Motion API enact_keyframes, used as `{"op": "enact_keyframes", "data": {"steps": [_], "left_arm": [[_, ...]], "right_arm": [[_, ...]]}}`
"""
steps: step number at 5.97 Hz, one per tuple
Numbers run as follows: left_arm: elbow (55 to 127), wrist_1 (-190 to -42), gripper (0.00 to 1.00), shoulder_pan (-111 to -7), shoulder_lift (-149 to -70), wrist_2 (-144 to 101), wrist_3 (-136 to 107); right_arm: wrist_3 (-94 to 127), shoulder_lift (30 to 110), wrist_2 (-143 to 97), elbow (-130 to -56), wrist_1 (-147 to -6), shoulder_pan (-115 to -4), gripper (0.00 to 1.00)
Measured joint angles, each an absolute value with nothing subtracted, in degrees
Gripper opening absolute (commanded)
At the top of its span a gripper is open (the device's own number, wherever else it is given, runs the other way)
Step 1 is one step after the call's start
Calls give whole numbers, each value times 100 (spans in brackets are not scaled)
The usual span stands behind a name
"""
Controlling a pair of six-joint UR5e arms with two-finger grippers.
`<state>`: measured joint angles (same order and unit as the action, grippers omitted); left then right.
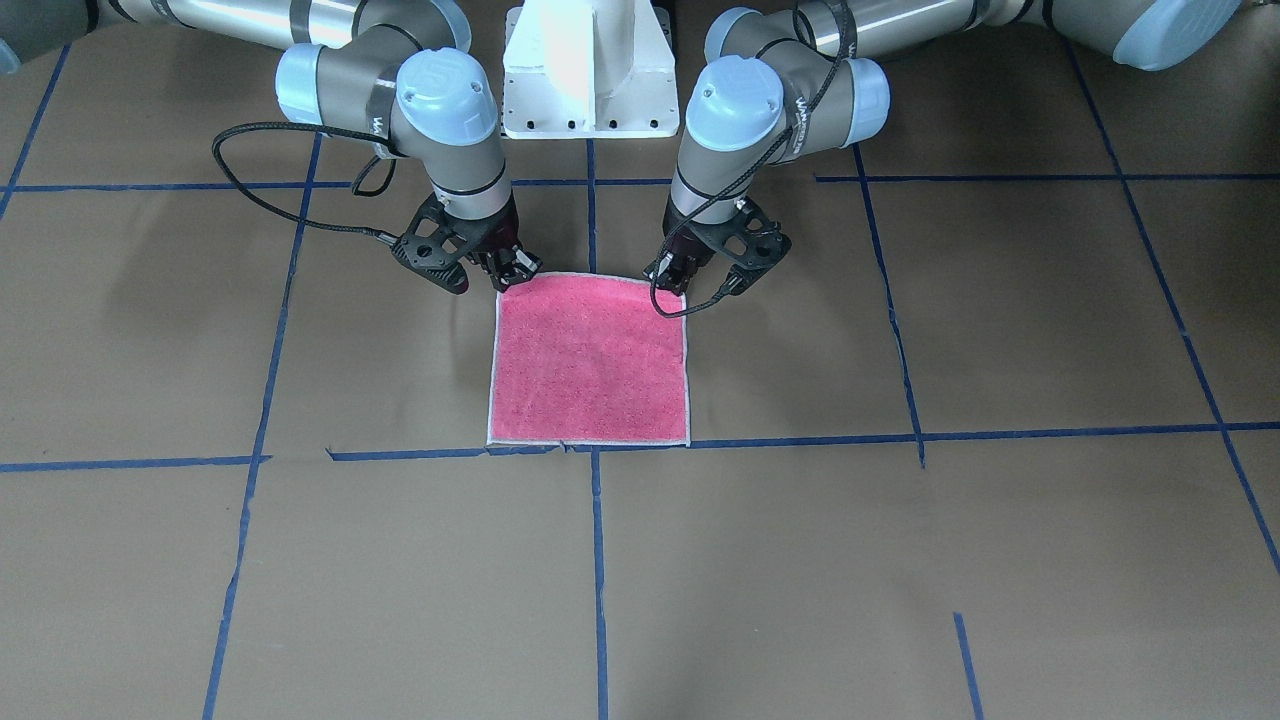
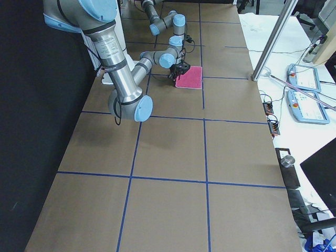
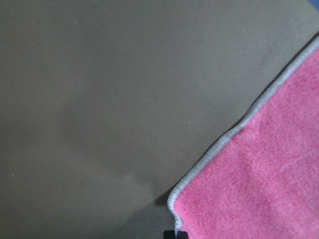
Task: Fold towel twice with both arms
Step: 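Lift the nearer edge with both grippers and carry it away from the robot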
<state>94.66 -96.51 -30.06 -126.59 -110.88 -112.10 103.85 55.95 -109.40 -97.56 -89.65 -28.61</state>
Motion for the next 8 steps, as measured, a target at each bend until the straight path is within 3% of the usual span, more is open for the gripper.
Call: {"op": "enact_keyframes", "data": {"steps": [8], "left_arm": [[9474, -9624, 0, -3376, -12782, -11391, -11096]], "right_arm": [[10403, 5490, -11553, -9747, -8982, -3312, 0]]}}
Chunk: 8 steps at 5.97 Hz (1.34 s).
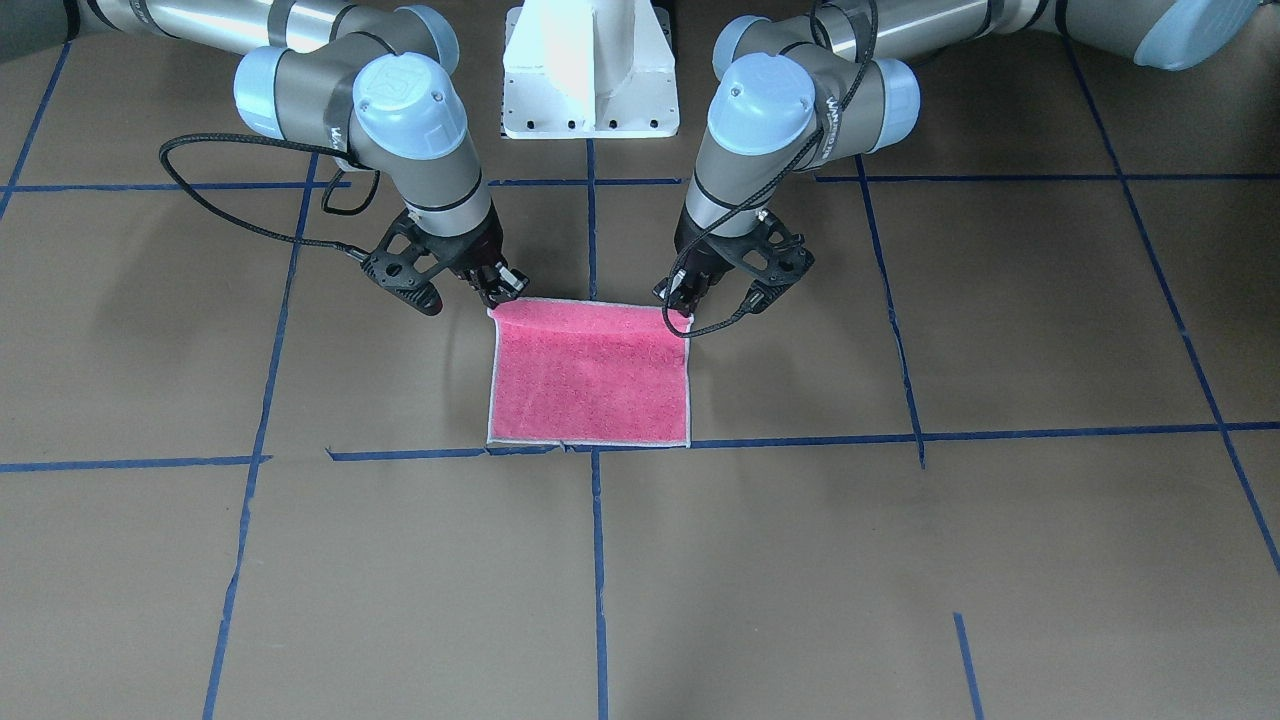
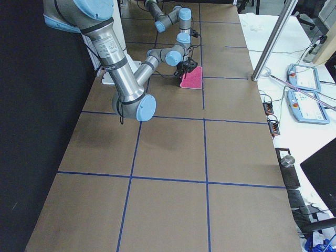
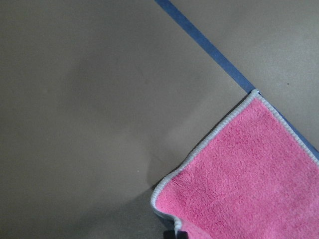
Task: Fold towel twice with both arms
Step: 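Lift the nearer edge with both grippers and carry it away from the robot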
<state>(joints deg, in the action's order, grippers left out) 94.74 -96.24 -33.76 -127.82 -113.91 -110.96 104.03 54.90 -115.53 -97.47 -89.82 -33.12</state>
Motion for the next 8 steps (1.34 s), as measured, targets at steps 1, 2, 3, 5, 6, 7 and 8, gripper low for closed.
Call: {"op": "enact_keyframes", "data": {"steps": [1, 2, 3, 5, 6, 7, 8], "left_arm": [[9550, -9497, 0, -3376, -12764, -11651, -11139], [9686, -9312, 0, -3375, -12736, -11771, -11167], [9865, -9121, 0, -3368, -12714, -11808, -11182], [10241, -8693, 0, -3330, -12695, -11821, -11203], [10306, -8617, 0, -3304, -12692, -11821, -11247], [10318, -8595, 0, -3272, -12684, -11821, -11298], [10291, -8611, 0, -3238, -12681, -11821, -11320]], "right_arm": [[10420, 5507, -11822, -9771, -8996, -3311, 0], [10426, 5533, -11988, -9796, -9008, -3308, 0], [10431, 5571, -12091, -9887, -9023, -3302, 0], [10446, 5682, -12228, -10151, -9049, -3281, 0], [10449, 5713, -12251, -10203, -9052, -3252, 0], [10493, 5734, -12258, -10237, -9050, -3214, 0], [10568, 5734, -12260, -10243, -9046, -3181, 0]]}}
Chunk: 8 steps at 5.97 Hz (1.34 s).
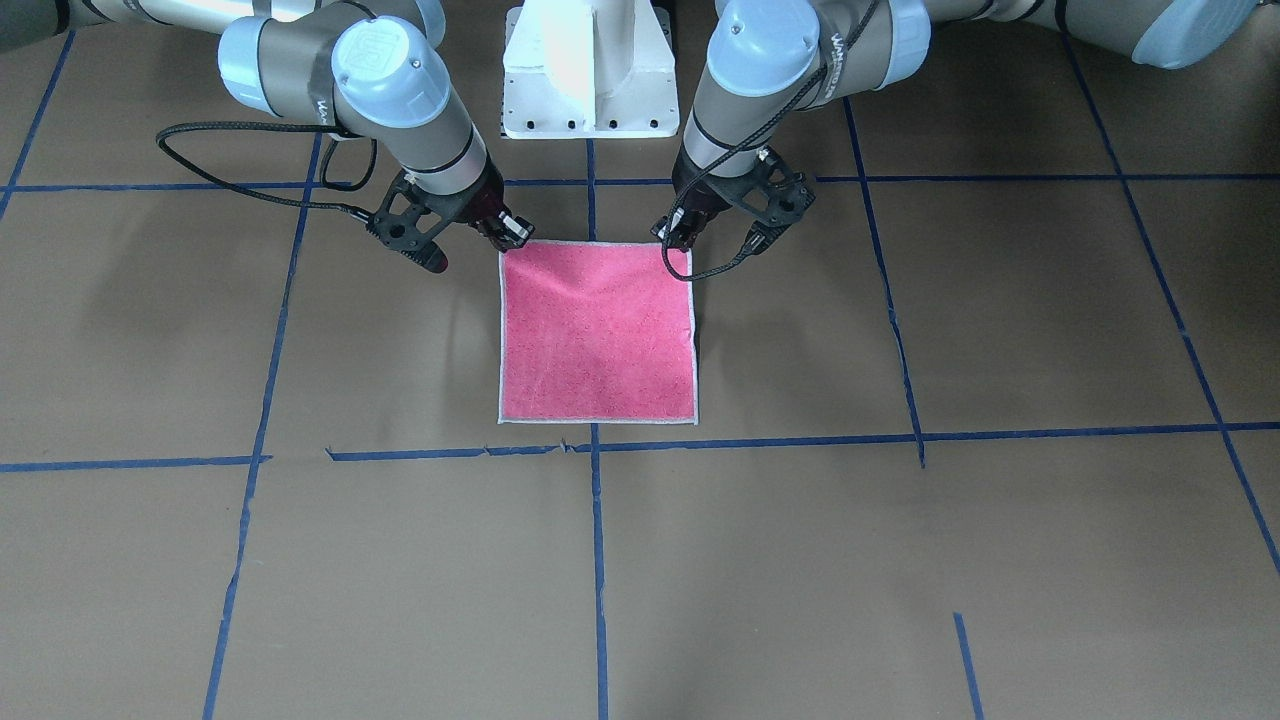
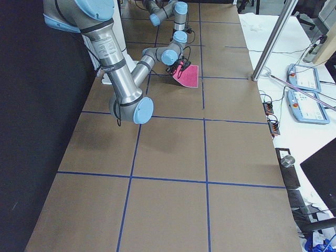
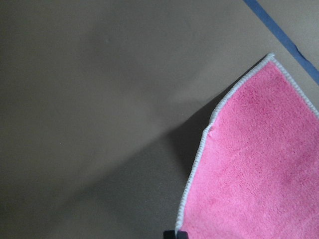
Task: Fold towel twice with both arms
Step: 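Lift the nearer edge with both grippers and carry it away from the robot, then lay the held edge onto the far edge with both grippers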
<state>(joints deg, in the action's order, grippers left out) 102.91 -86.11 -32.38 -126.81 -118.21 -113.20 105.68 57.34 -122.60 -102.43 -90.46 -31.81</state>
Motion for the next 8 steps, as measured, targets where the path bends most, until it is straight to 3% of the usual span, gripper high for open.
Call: {"op": "enact_keyframes", "data": {"steps": [3, 6, 8], "left_arm": [[10026, -8899, 0, -3269, -12715, -11795, -11317], [9311, -9785, 0, -3524, -12786, -11786, -11328], [8964, -10088, 0, -3596, -12914, -11786, -11329]], "right_arm": [[10507, 5664, -12244, -9959, -8977, -3365, 0], [10296, 5530, -12251, -9618, -8930, -3580, 0], [10311, 5438, -12242, -9085, -8286, -3618, 0]]}}
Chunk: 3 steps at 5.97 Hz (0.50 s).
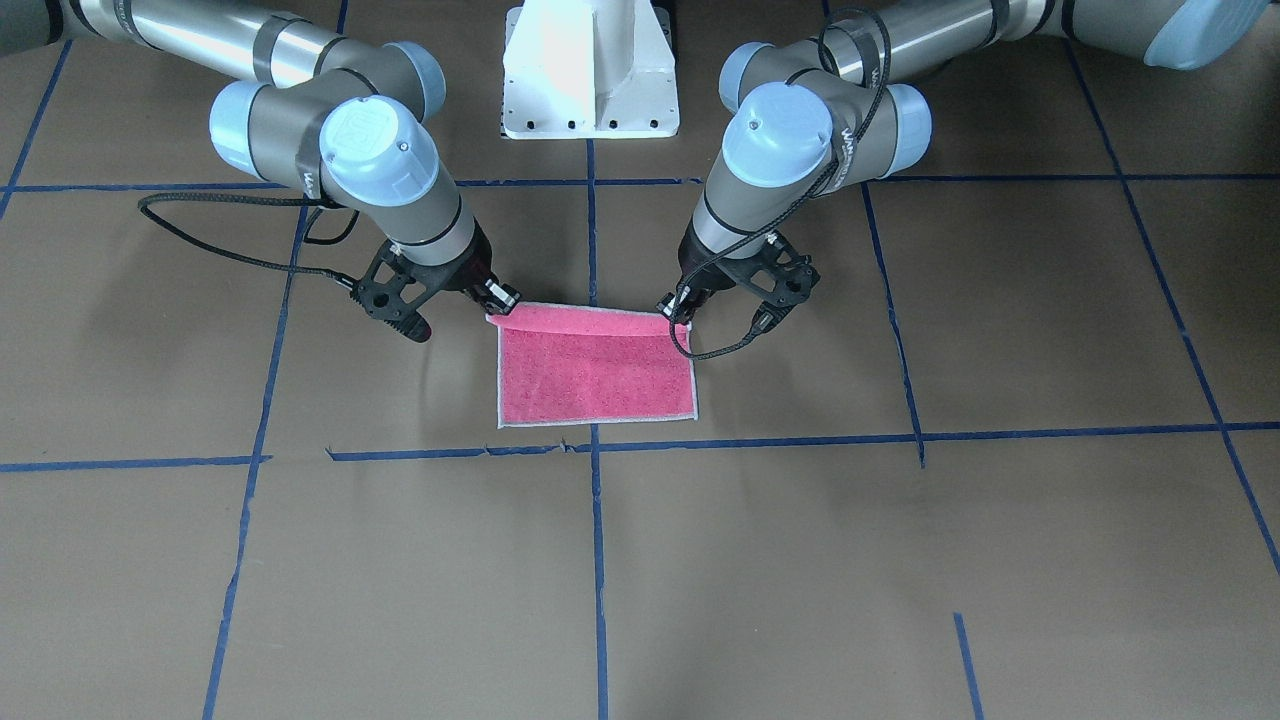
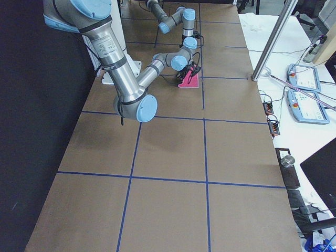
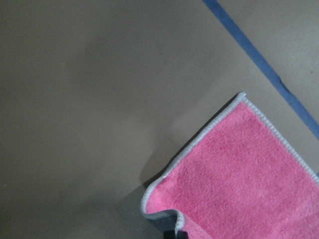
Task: Fold towel twice with both arms
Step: 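Lay the held edge onto the far edge with both grippers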
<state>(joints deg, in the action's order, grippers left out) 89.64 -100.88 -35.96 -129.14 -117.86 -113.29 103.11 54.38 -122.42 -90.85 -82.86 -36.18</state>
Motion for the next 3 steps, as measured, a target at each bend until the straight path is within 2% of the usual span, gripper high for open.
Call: {"op": "enact_keyframes", "data": {"steps": [3], "left_arm": [[8523, -10466, 0, -3714, -13043, -11786, -11354]], "right_arm": [[10305, 5248, -12244, -8671, -7987, -3763, 0]]}}
